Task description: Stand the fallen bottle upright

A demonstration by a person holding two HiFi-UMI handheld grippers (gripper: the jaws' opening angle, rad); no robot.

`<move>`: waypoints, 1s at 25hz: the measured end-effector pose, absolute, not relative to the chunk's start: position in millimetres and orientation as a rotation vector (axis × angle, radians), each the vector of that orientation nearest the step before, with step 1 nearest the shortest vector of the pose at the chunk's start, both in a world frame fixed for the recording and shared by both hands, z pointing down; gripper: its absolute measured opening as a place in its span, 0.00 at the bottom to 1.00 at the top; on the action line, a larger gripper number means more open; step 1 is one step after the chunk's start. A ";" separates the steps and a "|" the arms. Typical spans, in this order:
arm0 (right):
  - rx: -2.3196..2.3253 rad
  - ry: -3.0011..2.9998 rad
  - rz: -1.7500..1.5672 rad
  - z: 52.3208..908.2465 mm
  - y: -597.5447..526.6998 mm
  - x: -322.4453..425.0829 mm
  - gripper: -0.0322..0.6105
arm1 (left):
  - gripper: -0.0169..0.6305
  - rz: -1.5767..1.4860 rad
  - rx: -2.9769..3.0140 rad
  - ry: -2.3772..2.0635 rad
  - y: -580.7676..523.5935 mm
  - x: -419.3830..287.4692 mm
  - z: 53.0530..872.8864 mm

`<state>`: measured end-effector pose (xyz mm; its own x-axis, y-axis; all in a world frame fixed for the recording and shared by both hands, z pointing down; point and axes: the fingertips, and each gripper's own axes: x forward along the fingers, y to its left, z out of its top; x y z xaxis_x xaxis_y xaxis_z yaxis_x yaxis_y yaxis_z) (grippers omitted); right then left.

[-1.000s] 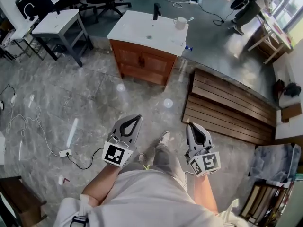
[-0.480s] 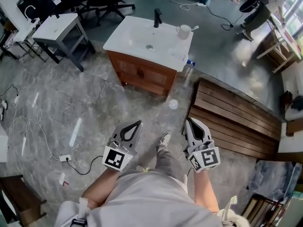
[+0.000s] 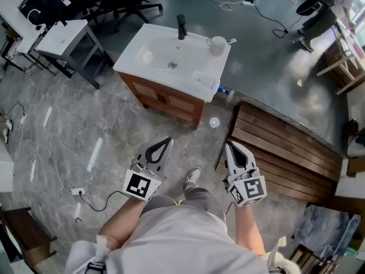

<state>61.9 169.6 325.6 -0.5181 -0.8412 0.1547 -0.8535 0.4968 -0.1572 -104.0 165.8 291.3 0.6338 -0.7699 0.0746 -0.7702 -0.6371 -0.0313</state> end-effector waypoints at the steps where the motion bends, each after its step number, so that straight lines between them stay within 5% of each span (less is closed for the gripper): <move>1: 1.507 -2.679 0.328 323.5 162.0 64.4 0.11 | 0.05 0.130 2.837 -1.344 159.3 -100.2 289.4; 25: 1.502 -2.642 0.317 312.0 37.2 53.5 0.11 | 0.05 0.106 2.925 -1.317 13.9 -102.7 273.5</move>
<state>53.5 37.2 312.0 -0.5141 -0.8395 0.1762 -0.8573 0.4962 -0.1370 -102.7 13.9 273.5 0.6615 -0.7493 0.0319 -0.7448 -0.6613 -0.0892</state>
